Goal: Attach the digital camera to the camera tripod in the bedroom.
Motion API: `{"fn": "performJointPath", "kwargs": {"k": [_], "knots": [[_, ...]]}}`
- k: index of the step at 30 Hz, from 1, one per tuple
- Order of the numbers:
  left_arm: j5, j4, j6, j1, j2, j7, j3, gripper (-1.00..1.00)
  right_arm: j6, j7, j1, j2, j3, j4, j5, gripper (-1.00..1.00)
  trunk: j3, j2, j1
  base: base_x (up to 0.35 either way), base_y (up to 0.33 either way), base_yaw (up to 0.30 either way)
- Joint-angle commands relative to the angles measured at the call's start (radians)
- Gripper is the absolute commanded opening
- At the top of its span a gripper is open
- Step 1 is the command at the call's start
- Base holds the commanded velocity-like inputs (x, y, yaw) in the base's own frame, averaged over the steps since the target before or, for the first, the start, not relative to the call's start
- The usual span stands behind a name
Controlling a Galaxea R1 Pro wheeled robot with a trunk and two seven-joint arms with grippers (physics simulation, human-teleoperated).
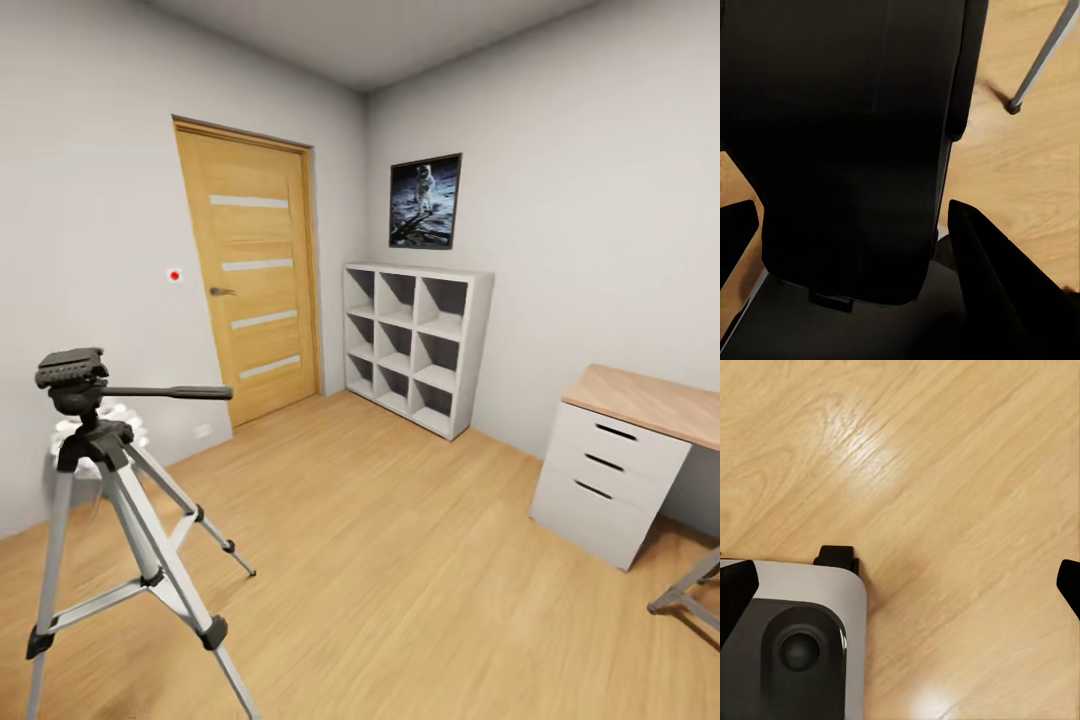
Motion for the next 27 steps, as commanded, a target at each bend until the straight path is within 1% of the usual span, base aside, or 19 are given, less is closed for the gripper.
{"fn": "performJointPath", "kwargs": {"k": [1, 27], "knots": [[0.004, 0.0, -0.002, -0.001, -0.001, 0.003, -0.009, -1.0, -0.006, 0.002, -0.001, -0.001, -0.009, 0.003, 0.008, 1.0, -0.001, -0.001, 0.0, 0.0, 0.0, 0.3], [0.005, 0.0, -0.002, -0.001, -0.002, 0.003, -0.008, -1.0, -0.006, 0.001, -0.001, -0.001, -0.009, 0.003, 0.008, 1.0, -0.001, -0.001, 0.0, 0.0, 0.0, 0.3]]}}
